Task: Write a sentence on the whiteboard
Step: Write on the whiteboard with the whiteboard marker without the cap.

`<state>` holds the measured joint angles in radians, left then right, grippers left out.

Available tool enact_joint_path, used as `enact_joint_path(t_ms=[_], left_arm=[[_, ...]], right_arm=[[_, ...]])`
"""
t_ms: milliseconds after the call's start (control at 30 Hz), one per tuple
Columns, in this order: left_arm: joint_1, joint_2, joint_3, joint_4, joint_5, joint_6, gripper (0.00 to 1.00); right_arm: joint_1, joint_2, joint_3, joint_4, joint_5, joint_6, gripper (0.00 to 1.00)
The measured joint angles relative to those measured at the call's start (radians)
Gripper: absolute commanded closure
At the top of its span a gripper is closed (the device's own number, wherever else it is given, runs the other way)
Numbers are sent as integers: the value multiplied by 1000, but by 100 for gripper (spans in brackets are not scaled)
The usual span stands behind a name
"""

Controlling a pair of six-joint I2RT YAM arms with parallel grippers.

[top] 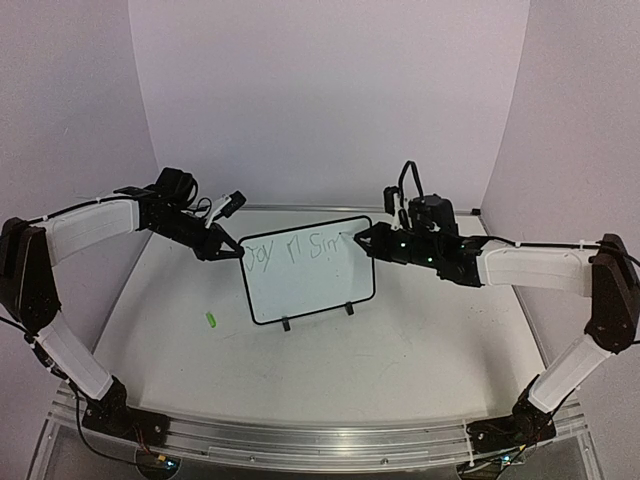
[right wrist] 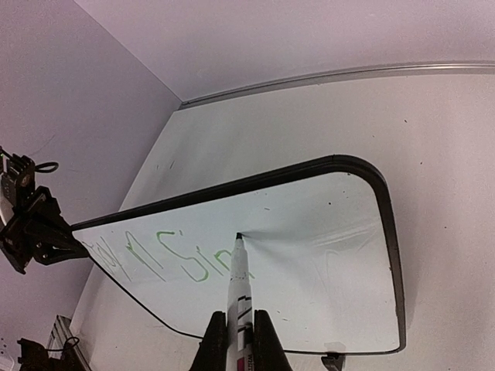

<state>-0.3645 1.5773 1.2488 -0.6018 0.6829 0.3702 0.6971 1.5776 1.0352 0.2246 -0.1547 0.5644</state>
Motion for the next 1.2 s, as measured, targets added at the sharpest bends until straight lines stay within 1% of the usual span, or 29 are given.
enact_joint_path(t_ms=[467,667,933,1200], left_arm=[[-1,0,0,0,-2,0,100],[-1,0,0,0,-2,1,100],[-1,0,0,0,-2,8,100],[-1,0,0,0,-2,8,100]], right_arm=[[0,0,-74,-6,-8,27,100],[0,-10,-74,-10,-12,23,100],[-1,-79,-74,-1,-8,14,100],[-1,-65,-57,-5,0,4,100]])
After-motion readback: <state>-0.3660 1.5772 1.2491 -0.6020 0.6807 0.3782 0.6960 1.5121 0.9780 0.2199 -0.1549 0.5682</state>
